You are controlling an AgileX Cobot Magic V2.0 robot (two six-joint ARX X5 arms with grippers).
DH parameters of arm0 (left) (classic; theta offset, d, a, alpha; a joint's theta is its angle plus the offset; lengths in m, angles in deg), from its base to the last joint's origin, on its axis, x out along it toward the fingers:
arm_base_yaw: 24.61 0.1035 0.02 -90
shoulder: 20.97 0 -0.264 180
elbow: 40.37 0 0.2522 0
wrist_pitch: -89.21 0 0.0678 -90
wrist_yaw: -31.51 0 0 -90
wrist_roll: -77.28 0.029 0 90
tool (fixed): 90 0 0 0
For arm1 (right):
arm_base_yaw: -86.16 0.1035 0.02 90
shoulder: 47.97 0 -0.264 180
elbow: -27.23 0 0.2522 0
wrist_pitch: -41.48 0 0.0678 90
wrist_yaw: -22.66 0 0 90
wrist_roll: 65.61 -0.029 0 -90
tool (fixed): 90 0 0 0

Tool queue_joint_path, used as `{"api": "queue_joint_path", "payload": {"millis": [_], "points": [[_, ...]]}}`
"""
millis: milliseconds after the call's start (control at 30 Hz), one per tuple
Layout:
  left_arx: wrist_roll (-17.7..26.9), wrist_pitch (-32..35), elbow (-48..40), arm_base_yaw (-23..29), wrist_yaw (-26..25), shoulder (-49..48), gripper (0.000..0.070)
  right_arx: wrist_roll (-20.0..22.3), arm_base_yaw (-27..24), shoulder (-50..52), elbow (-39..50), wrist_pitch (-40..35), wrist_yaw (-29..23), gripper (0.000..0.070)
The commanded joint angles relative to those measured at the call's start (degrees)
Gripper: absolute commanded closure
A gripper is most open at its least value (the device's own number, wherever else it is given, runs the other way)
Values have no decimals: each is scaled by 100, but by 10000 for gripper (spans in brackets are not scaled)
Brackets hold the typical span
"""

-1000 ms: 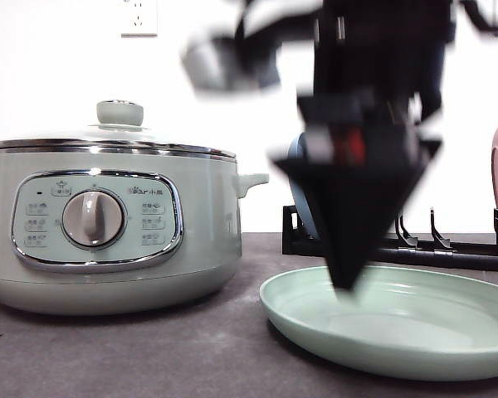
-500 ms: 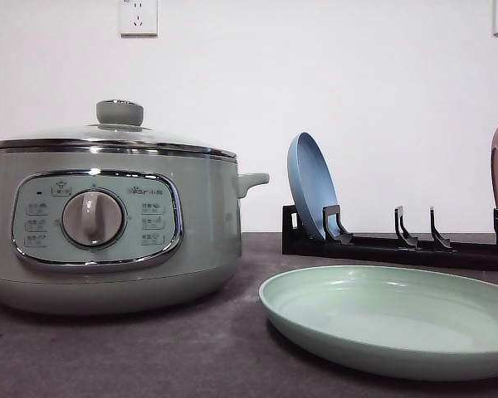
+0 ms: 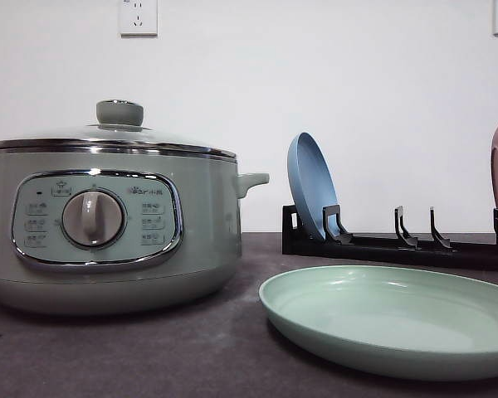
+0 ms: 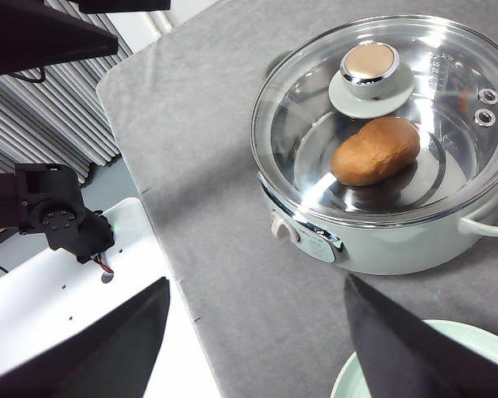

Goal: Transfer potato from steamer to green plate

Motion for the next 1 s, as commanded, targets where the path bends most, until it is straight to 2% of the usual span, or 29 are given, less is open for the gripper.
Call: {"api": "queue_joint_path", "payload": {"millis": [0, 267, 433, 800, 967], "points": [[-39, 61, 140, -9, -17, 33, 67, -15, 31, -68, -90, -31, 13, 284], [-189, 62, 244, -9, 95, 149, 64, -15, 31, -68, -90, -31, 7, 284], [-271, -234, 920, -69, 203, 740, 63, 41, 31, -68, -90, 0, 7, 284], [142, -1759, 3356, -750, 1538, 3004, 64, 210, 31, -68, -90, 195, 0, 284], [238, -2197, 4150, -1111, 2030, 3949, 65, 259, 31, -68, -90, 308, 0, 284]]}}
